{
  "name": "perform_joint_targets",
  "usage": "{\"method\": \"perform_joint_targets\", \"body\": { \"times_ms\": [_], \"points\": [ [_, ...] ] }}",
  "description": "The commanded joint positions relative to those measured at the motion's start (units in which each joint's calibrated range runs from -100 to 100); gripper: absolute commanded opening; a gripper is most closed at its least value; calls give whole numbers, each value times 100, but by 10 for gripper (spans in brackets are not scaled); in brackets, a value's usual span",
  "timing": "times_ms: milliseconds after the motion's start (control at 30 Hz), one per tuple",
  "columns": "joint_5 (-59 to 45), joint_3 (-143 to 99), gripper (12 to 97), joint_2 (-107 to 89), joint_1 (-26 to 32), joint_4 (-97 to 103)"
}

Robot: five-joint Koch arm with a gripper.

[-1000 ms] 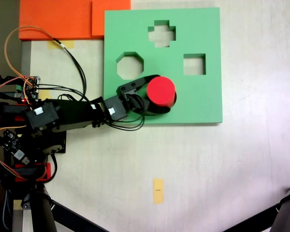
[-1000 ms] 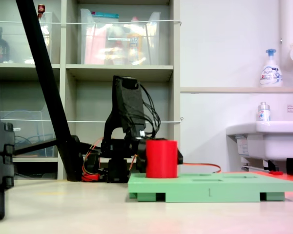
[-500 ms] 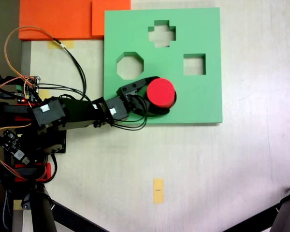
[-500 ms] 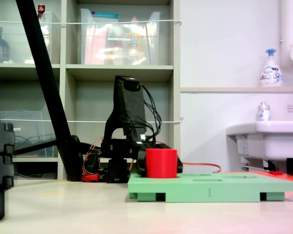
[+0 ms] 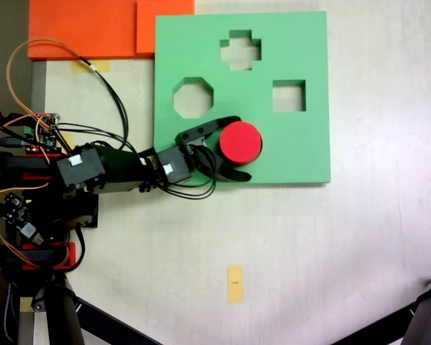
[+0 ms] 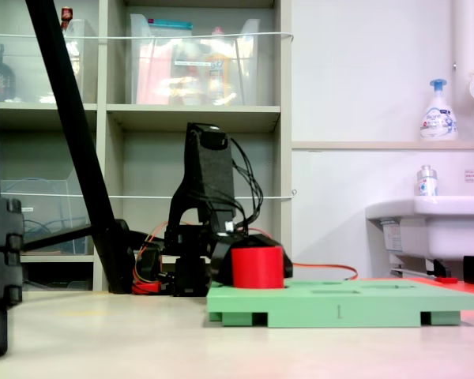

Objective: Put the cylinder block into the corresponding hole

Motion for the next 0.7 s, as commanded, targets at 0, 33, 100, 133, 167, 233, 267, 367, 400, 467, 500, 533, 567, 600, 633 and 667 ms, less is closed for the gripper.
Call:
{"method": "perform_joint_targets", "body": {
  "times_ms": [0, 33, 100, 133, 167, 233, 267, 367, 400, 467, 500, 533, 567, 600, 633, 667],
  "points": [
    [15, -182, 673, -401, -103, 172],
    [-5, -272, 673, -624, -103, 143],
    [-24, -441, 673, -1127, -107, 115],
    [-34, -541, 673, -1420, -127, 76],
    [-54, -650, 673, -1742, -132, 18],
    [-122, -870, 673, -2691, -132, -184],
    [-171, -930, 672, -3264, -137, -444],
    [-513, -960, 672, -5680, -161, -2042],
    [-669, -930, 670, -6379, -195, -2582],
    [-991, -720, 669, -7454, -249, -3439],
    [-1206, -541, 654, -7971, -288, -3930],
    [-1353, -411, 623, -8348, -342, -4325],
    [-1529, -272, 596, -8599, -396, -4710],
    [-1665, -152, 580, -8781, -430, -4950],
    [-1836, -62, 554, -8865, -469, -5124],
    [-2061, 8, 531, -8865, -523, -5278]
  ]
}}
